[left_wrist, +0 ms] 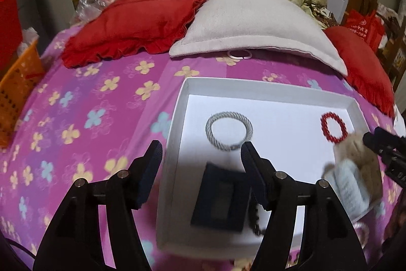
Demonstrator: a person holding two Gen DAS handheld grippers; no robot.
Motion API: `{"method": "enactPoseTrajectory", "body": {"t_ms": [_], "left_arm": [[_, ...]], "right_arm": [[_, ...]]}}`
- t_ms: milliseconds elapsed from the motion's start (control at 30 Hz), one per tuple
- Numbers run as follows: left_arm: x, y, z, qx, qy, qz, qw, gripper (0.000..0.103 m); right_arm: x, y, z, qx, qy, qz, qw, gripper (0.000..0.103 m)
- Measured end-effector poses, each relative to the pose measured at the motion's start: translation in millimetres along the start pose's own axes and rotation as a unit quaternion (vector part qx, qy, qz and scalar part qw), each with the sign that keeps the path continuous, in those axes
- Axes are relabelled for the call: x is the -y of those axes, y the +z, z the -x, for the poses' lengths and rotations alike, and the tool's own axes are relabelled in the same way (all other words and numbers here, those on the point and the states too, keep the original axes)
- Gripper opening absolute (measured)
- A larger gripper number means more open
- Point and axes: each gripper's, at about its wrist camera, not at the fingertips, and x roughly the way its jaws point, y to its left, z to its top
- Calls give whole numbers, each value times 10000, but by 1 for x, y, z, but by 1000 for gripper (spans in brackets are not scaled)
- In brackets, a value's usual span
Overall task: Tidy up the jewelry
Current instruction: 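Carry silver bracelet into tray, open left tool while right releases red bracelet, then withdraw both open tools from the tray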
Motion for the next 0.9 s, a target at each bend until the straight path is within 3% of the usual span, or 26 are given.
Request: {"method": "enactPoseTrajectory", "body": {"t_ms": [67,367,900], "left_arm": [[0,-9,9,19,-65,-3,10000,64],[13,-53,54,171,-136,-104,9997,64],[30,-109,112,427,-25,-272,9987,64]], "right_arm": [[-1,-7,14,89,32,-44,9999,70],[-9,-48,59,140,230,-255,9993,70],[-18,-111,108,243,-135,-275,9992,70]]}}
